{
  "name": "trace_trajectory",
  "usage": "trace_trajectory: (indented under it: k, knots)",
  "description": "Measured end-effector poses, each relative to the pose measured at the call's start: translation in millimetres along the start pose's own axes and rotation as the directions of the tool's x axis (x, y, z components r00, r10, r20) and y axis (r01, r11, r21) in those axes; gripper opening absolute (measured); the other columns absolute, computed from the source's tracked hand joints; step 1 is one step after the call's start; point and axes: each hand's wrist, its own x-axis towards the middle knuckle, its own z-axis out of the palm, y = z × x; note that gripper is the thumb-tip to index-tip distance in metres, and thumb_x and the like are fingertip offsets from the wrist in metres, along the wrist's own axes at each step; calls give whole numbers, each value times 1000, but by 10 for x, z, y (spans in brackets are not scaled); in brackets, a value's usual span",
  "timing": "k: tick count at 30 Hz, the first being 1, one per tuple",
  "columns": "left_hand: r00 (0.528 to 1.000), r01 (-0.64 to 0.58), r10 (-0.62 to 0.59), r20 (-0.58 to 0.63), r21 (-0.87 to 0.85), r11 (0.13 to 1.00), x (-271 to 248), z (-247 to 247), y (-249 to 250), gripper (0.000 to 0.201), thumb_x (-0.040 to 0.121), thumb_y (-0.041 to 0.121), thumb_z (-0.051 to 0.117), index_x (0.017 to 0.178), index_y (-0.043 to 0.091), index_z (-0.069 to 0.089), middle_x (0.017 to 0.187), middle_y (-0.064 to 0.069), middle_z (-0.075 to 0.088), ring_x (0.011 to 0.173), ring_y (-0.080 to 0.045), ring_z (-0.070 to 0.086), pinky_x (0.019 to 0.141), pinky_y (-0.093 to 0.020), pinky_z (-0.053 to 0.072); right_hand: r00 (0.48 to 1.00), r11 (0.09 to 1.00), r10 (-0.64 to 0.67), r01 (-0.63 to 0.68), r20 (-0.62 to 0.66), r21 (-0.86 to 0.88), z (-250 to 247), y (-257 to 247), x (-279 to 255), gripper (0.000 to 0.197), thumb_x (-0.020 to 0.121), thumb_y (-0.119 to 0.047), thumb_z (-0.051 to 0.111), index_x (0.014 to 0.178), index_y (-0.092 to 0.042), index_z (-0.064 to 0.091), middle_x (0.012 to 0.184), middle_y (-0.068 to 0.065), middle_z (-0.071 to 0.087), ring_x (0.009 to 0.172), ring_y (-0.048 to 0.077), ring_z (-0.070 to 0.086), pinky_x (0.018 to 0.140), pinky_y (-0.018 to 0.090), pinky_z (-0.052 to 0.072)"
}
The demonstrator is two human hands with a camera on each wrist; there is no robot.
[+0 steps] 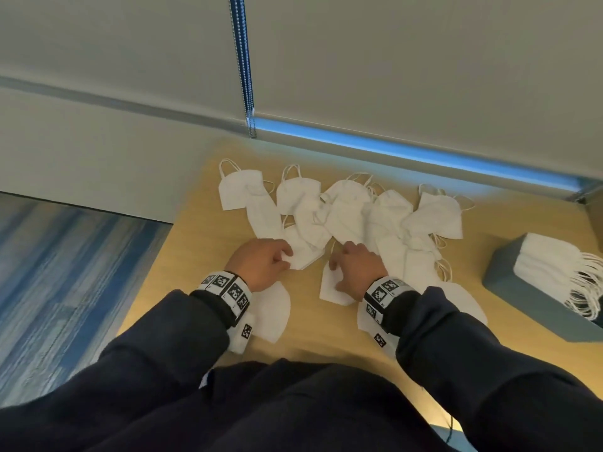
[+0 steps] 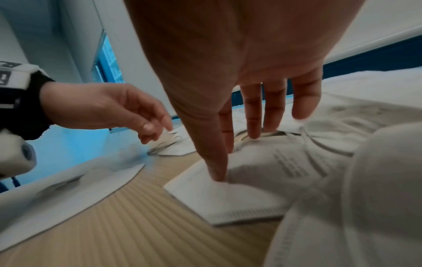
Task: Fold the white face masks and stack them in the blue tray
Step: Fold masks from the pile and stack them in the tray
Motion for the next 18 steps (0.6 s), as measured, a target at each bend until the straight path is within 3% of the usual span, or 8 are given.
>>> trace_trajectory:
  k: [3,5,9,12,14,16,18]
  knots:
    - [999,11,-15,32,101,995,168,121,93,46,90,46,68,134,35,60,120,5,59,110,-18,61,93,-37,51,999,999,37,-38,18,37,6,-17,1,70,80,-48,74,140,-30,44,137,1,47,121,27,51,93,41,44]
    - [997,-20,5,78,200,980,218,208,101,51,90,46,67,139,33,58,128,3,56,114,-20,59,93,-37,50,997,998,68,-69,45,15,-16,-32,0,77,78,-56,74,143,-30,43,137,0,52,121,27,53,98,43,42]
    - [986,-165,144,82,403,900,147,273,112,31,98,36,57,126,29,68,123,1,60,109,-23,59,86,-36,46,993,993,115,-116,-18,-35,-70,-45,-43,56,82,-62,67,126,-26,64,128,1,52,119,26,46,97,41,38]
    - [969,-232,243,43,491,840,82,278,-5,25,97,32,52,106,25,75,108,2,64,98,-22,58,79,-36,44,969,965,214,-190,-126,180,-162,-17,-149,50,79,-65,70,111,-27,71,122,-6,52,113,21,47,97,41,39]
    - [972,-223,235,27,440,870,72,242,-103,23,94,35,55,101,26,75,105,5,64,97,-20,60,78,-36,46,954,827,291,-218,-64,518,-260,45,-235,45,79,-56,77,107,-21,72,113,-6,64,105,19,60,93,40,49]
    - [980,-196,199,27,334,922,67,197,-137,25,93,43,59,107,28,72,107,8,64,99,-19,63,80,-35,49,951,520,303,-217,59,826,-355,102,-323,39,81,-43,82,106,-14,75,100,3,77,95,23,72,87,41,59]
    - [983,-182,174,54,267,946,70,172,-135,44,88,54,66,126,31,62,116,10,63,105,-16,62,83,-34,50,937,182,310,-222,159,958,-394,133,-394,39,83,-31,83,113,-8,73,99,11,79,91,27,76,80,42,63]
